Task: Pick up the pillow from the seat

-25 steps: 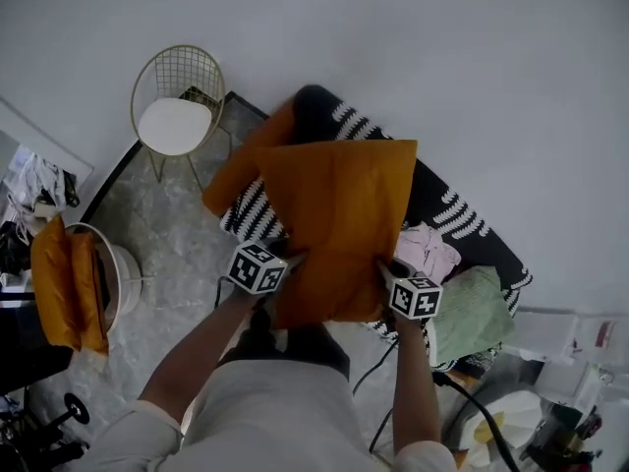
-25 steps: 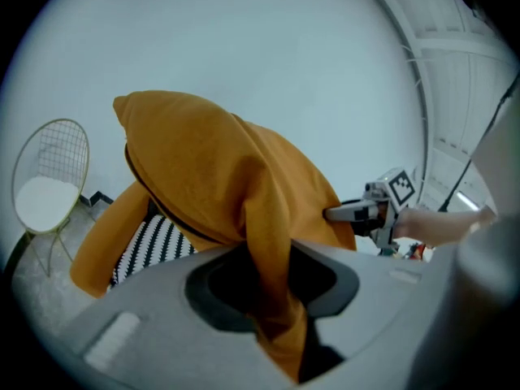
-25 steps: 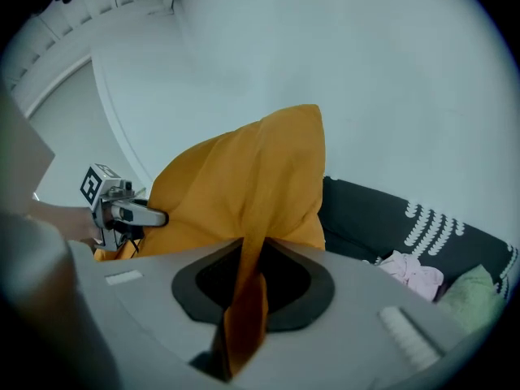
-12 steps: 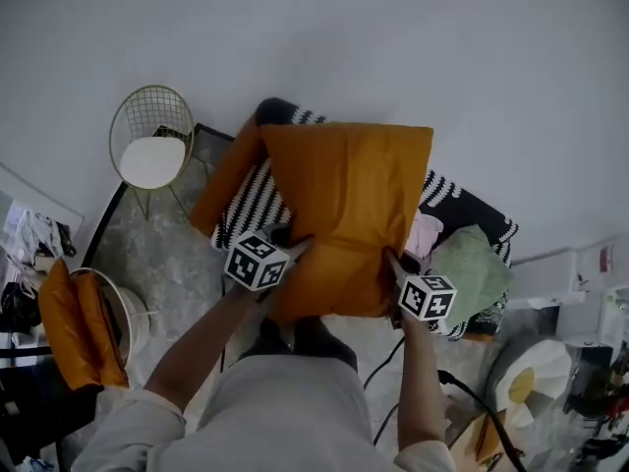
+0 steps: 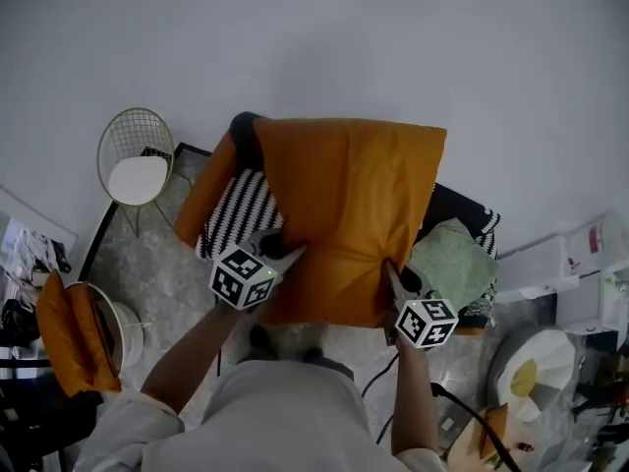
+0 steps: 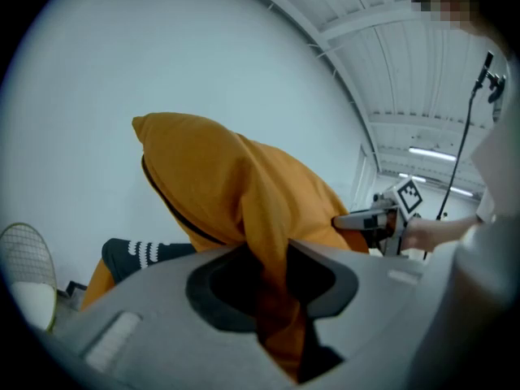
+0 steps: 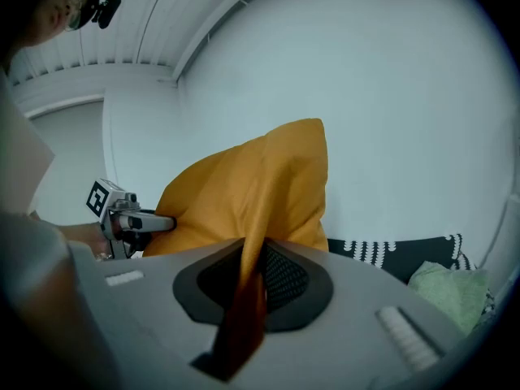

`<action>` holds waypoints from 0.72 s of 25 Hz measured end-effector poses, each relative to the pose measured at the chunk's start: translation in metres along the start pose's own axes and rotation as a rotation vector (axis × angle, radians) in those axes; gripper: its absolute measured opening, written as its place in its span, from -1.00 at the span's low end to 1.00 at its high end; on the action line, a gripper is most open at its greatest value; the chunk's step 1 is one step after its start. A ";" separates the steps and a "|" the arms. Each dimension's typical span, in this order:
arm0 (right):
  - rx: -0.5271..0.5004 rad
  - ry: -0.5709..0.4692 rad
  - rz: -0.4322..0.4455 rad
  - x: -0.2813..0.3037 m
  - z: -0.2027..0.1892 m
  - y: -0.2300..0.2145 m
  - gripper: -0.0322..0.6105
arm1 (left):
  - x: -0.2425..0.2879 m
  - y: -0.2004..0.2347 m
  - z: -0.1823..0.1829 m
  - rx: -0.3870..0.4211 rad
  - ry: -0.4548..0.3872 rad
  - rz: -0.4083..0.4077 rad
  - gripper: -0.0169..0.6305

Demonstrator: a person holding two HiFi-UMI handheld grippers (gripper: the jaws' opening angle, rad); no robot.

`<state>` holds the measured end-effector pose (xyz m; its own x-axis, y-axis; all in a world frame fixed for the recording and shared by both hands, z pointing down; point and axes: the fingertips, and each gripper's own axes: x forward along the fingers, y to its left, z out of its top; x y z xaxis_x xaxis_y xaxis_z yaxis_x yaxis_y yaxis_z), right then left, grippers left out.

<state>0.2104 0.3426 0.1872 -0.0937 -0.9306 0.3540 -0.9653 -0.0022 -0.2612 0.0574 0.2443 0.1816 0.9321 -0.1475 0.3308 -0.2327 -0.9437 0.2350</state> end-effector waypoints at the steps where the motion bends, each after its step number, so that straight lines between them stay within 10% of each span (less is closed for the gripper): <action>1: 0.002 -0.011 0.001 -0.010 0.002 -0.003 -0.76 | 0.002 -0.009 0.003 0.004 -0.004 -0.003 -0.64; 18: 0.007 -0.118 0.033 -0.109 0.023 -0.042 -0.76 | 0.025 -0.103 0.040 0.031 -0.089 -0.021 -0.63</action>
<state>0.2666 0.4357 0.1389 -0.0951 -0.9669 0.2368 -0.9603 0.0265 -0.2776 0.1163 0.3263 0.1290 0.9579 -0.1520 0.2435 -0.2054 -0.9555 0.2118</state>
